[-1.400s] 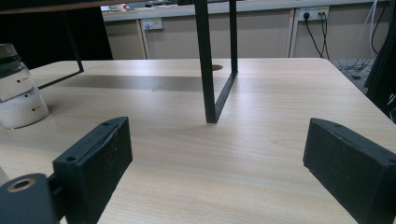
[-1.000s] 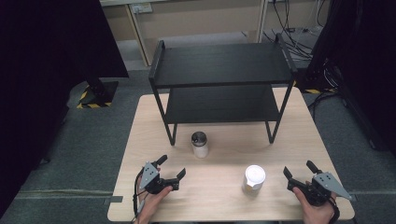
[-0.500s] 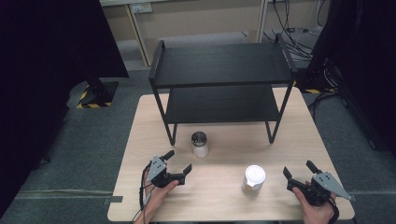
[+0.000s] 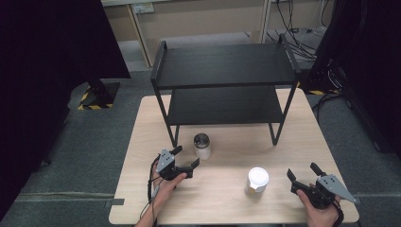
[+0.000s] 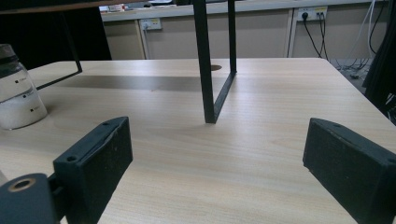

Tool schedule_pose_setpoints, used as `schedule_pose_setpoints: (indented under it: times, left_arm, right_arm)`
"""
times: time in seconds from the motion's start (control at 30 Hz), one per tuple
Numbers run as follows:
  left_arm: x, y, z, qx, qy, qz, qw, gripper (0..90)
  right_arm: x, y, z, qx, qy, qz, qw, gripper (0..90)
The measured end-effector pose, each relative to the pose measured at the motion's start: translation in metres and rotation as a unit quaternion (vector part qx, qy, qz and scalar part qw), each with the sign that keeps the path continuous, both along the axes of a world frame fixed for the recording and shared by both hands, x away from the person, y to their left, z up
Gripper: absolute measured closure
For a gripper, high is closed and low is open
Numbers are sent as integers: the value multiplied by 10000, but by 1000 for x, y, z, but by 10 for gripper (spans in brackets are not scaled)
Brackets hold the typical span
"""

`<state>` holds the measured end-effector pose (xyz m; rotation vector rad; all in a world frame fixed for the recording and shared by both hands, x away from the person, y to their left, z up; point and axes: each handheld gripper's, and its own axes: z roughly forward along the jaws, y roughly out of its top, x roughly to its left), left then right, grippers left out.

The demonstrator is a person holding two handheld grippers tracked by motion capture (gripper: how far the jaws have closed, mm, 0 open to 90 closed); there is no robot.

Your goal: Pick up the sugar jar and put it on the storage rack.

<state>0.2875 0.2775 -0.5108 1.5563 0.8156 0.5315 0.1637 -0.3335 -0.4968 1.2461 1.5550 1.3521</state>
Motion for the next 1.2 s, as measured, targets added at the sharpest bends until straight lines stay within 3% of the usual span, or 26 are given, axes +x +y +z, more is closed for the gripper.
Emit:
schedule_pose_setpoints:
  times: [0.27, 0.63, 1.2]
  left_arm:
    - [12, -15, 8, 330, 49, -21, 9994, 53]
    - [28, -31, 14, 459, 161, -13, 9988, 67]
    - [37, -47, 22, 703, 305, 91, 9970, 169]
  right_arm:
    - [0, 0, 0, 13, 2, -3, 10000, 87]
    - [0, -1, -1, 43, -3, -5, 10000, 87]
    - [0, -1, 0, 34, 0, 3, 10000, 91]
